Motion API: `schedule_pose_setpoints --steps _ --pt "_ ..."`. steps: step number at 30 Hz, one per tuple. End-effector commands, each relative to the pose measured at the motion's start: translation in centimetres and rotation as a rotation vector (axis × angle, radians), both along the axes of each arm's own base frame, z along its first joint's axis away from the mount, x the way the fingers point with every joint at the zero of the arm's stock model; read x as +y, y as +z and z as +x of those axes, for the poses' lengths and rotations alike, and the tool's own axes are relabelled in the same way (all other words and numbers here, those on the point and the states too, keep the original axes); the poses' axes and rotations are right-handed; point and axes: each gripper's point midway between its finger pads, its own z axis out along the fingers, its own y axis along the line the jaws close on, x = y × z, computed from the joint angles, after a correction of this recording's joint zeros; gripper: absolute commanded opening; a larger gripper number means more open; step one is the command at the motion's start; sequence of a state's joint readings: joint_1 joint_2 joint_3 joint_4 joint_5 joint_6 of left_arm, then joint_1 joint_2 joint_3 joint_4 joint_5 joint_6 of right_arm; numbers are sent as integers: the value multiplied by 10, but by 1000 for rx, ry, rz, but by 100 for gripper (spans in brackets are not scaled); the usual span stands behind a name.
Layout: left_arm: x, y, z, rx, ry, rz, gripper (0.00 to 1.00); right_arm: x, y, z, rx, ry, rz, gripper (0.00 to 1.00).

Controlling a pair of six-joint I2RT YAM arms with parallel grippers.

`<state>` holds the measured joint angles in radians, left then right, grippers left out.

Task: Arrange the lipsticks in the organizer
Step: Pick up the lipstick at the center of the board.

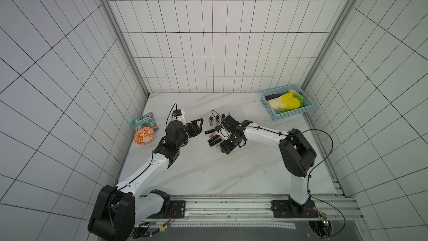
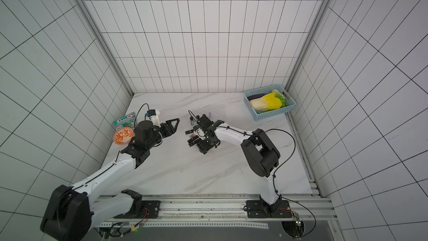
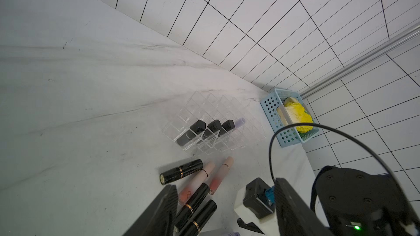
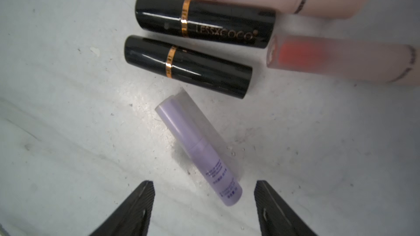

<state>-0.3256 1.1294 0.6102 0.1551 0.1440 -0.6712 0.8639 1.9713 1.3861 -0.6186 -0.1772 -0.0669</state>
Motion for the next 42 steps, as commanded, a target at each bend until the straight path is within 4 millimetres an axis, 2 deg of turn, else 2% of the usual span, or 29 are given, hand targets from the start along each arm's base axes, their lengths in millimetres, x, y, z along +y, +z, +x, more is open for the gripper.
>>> schedule_pose_setpoints --steps 1,8,13,15,19,23,26,31,32,36,40,42 --pt "1 6 -2 -21 -10 -12 65 2 -3 2 -3 32 -38 72" --pt "-1 6 -2 -19 -20 -18 65 0 -5 -10 24 42 -51 60" --pt "-4 17 -5 -36 -45 -37 65 1 -5 -21 60 48 -32 42" --pt "-5 22 -6 -42 -55 -40 65 1 -4 -23 66 49 -27 33" --pt "-8 26 -8 -48 -74 -41 64 1 4 -28 77 45 -3 21" --pt "-16 36 -12 -74 -135 -41 64 -7 22 -31 43 22 28 16" --pt "-29 49 -19 -123 -228 -56 63 -16 51 -33 7 -9 93 15" --pt "-64 79 -43 -230 -494 -126 63 -28 115 -35 -60 -60 288 17" --pt "-71 84 -50 -247 -555 -145 63 -30 132 -37 -73 -66 346 18" --pt "-91 96 -66 -285 -688 -164 61 -42 182 -42 -152 -84 470 19" --pt "-115 99 -82 -282 -801 -150 58 -45 210 -51 -173 -74 542 19" --pt "-127 99 -86 -278 -839 -149 50 -43 219 -56 -162 -62 576 19"
